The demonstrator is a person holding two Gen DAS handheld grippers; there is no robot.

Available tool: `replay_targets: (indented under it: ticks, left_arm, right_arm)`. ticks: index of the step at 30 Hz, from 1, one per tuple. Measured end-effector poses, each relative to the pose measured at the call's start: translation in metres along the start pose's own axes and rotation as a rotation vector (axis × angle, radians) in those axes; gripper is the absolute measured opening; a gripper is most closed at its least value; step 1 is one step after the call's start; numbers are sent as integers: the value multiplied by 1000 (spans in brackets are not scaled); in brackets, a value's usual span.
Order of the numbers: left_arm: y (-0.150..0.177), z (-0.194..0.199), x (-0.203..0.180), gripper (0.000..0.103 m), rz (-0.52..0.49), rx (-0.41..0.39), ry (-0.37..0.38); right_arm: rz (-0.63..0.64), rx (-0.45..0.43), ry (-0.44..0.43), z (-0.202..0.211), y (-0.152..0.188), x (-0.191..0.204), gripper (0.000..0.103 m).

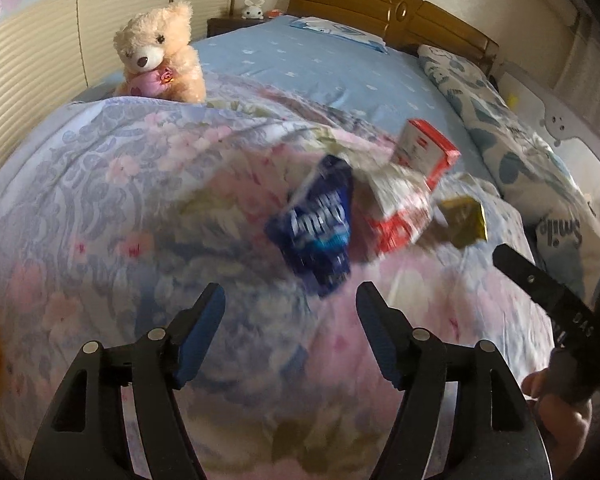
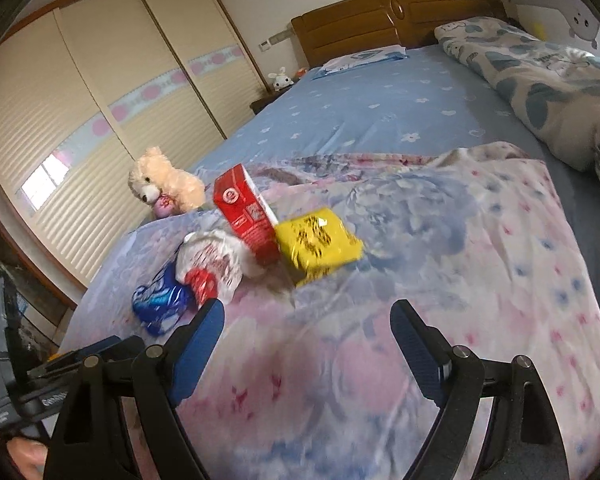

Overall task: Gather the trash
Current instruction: 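Grasp the blue Ampo bag with the left tool while the right tool grasps the yellow packet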

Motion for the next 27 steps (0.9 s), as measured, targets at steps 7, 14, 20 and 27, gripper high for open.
replay_targets:
  ticks: [7,14,20,27]
  left_arm:
    - [-13,-18,-2,70,6,13,33]
    - [-10,-24,-10,32,-39,9,33]
    - [4,-8,-14,28,-39,0,49]
    - [35,20,-27,27,-37,-3,87]
  right_arm:
    - [6,30,15,-34,-17,2,86]
    - [33,87,57,-54,-9,-1,32]
    - [36,63,47,-40,-5,-4,15]
    - [3,52,27,-5,14,-15,15]
Point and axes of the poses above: each gripper's, at about its wrist camera, not at the fingertips, and z roughly against the way its jaws point, x to its left, y to its underside, the point moved 10 cm from there along -z, roughly the way its jaws point, and after that the axes turned 5 degrees about y, right-handed, at the moved point
